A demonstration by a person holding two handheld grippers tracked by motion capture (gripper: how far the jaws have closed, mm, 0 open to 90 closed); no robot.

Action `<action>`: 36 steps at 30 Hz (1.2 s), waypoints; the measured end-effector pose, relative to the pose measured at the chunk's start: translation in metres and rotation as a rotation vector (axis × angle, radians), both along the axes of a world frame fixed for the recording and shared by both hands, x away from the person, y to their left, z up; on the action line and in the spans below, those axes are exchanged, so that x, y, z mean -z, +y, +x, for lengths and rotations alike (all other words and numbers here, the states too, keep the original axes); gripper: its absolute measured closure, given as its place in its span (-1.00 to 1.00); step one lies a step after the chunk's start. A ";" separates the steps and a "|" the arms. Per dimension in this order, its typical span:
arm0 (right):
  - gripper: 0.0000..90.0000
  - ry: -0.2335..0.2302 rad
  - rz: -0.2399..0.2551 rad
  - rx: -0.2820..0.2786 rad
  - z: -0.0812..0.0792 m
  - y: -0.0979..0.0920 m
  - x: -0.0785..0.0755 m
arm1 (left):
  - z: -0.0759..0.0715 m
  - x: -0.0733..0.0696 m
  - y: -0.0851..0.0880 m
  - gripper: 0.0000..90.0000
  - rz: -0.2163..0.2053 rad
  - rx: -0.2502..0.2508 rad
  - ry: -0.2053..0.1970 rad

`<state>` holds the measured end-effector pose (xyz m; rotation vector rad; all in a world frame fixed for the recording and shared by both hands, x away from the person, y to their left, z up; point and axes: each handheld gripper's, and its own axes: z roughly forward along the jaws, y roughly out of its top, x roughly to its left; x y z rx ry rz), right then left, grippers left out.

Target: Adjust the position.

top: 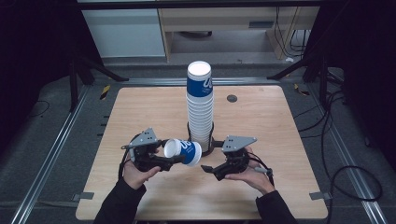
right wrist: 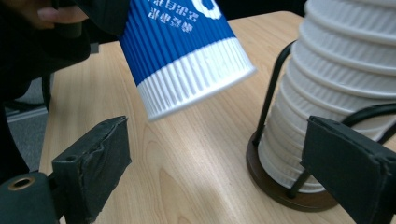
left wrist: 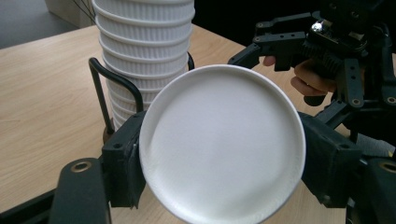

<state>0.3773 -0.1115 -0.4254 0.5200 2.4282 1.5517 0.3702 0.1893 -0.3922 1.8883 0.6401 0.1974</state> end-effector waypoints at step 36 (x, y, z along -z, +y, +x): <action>-0.85 0.102 0.145 -0.129 0.001 -0.001 0.008 | -0.012 -0.004 -0.017 -0.41 -0.093 0.178 -0.047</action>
